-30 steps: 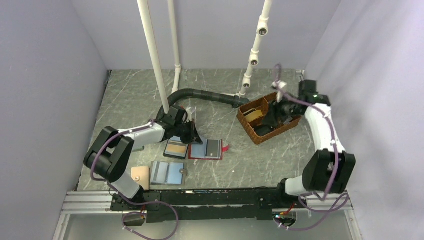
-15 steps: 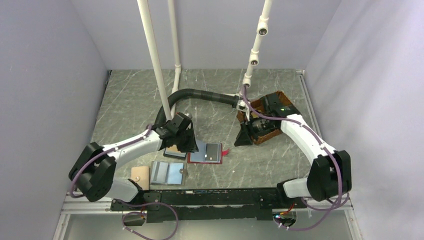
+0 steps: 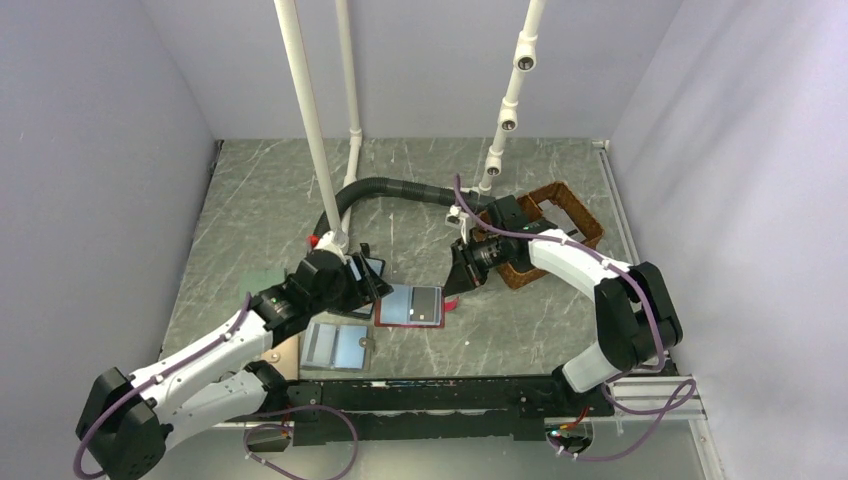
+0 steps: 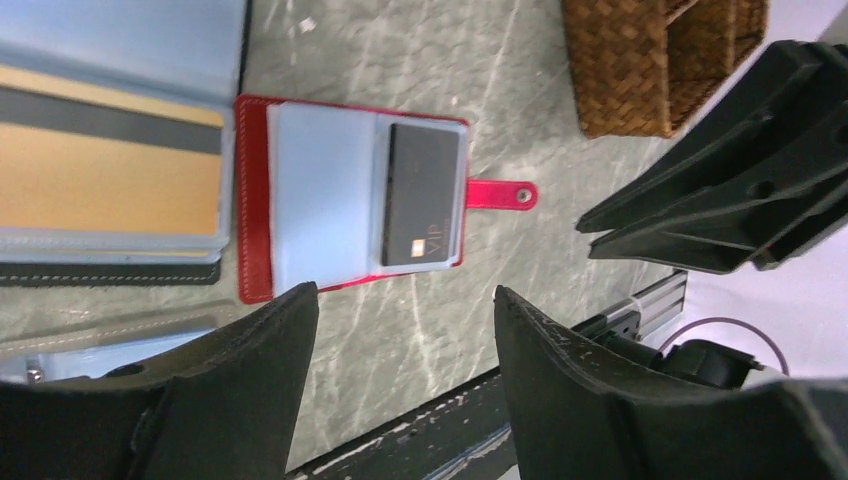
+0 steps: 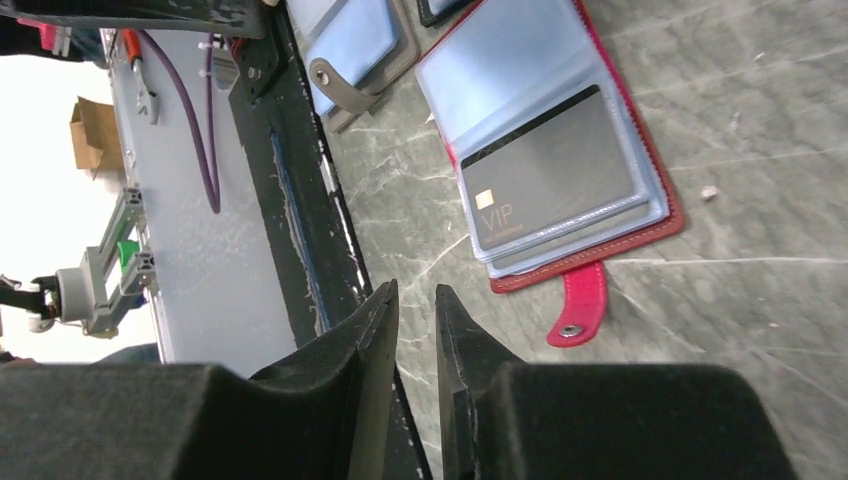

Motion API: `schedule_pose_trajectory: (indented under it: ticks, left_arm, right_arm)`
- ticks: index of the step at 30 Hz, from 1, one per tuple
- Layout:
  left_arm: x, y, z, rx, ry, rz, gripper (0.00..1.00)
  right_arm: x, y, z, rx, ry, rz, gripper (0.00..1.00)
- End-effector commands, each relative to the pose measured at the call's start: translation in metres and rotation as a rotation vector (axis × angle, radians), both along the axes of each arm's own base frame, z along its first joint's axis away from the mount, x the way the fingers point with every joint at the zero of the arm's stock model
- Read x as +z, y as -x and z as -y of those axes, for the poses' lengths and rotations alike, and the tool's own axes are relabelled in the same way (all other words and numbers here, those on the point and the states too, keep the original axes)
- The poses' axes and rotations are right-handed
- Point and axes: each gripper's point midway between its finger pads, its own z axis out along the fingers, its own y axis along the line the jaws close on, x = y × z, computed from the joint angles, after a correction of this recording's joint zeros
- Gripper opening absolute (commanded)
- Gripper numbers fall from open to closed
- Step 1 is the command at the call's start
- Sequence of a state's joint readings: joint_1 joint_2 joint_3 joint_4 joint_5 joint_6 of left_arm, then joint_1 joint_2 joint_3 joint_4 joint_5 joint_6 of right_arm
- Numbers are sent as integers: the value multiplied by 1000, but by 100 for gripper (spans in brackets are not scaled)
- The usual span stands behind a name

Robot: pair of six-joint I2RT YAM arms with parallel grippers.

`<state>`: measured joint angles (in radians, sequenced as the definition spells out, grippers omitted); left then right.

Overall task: Take the credit cards out of the card holder
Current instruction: Remove the credit card from the card holder.

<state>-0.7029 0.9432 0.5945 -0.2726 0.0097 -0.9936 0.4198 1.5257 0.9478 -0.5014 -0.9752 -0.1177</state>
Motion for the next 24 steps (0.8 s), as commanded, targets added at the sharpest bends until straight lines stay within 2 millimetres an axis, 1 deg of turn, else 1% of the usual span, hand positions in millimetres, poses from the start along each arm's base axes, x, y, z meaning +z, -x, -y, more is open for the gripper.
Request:
schedule_pose_trajectory:
  ticks: [1,5,7,9,11,14,18,24]
  left_arm:
    - [9,-6,7,36,116,62,69]
    - [13,3,13,-62,101,74,67]
    - [9,8,17,-109,74,59,67]
    - [1,11,18,-121,55,32,67]
    - [-2,10,22,-113,69,27,67]
    - [-2,7,29,-102,110,42,67]
    - [-5,11,34,-140,88,37,67]
    - [-10,9,40,-164,71,28,66]
  right_arm:
    - [4,-11,-8,-59,3,38,23]
    - [-3,-9,-6,-43,19,57,24]
    - [-6,-8,-5,-40,22,60,24]
    - [-7,-6,-5,-32,22,64,24]
    - [-8,-4,-5,-29,16,57,24]
    - [-11,-1,-8,-21,2,28,24]
    - [-13,-2,-13,-8,0,4,24]
    - [-19,-2,-17,-5,17,-22,24]
